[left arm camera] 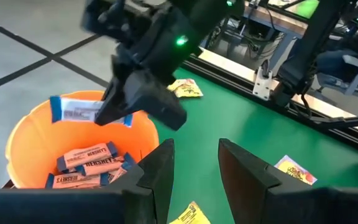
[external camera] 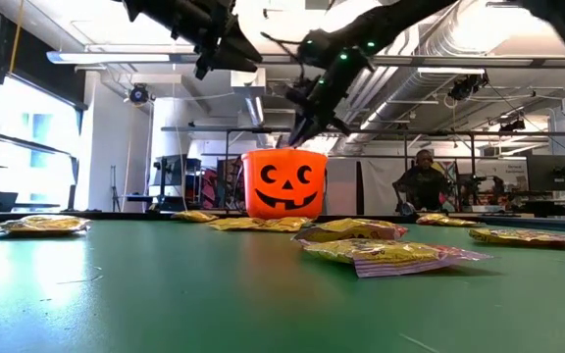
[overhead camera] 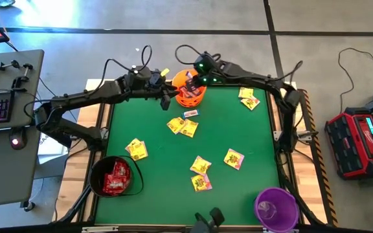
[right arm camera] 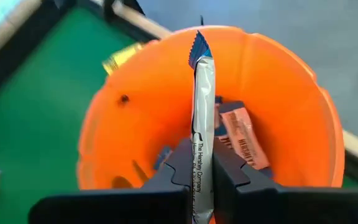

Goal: Sort candy by brand, put in halloween buckets
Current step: Put the white chocolate into the orange bucket

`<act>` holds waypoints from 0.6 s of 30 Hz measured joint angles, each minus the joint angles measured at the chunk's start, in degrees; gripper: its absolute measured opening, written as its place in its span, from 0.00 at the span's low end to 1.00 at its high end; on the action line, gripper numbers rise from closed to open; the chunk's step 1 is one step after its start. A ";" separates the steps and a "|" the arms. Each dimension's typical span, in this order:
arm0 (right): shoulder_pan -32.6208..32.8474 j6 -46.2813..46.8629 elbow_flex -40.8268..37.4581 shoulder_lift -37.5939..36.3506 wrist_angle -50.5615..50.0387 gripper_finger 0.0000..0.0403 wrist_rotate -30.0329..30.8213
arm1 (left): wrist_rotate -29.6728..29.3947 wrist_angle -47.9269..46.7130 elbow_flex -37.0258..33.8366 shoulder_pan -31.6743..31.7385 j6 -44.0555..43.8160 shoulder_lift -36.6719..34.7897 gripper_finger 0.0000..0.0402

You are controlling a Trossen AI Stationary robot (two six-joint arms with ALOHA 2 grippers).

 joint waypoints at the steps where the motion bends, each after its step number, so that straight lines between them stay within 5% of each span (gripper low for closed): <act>1: 0.04 -1.90 2.78 1.50 -2.95 0.02 0.59 | 0.00 0.01 0.00 -0.01 0.02 0.00 0.28; 8: 0.01 -8.92 17.41 11.68 -16.37 0.02 0.52 | -0.02 -0.11 0.00 -0.12 0.00 0.00 0.28; 18: 0.01 -9.66 19.77 16.56 -18.50 0.05 -1.17 | -0.02 0.13 -0.02 -0.12 0.02 0.00 0.28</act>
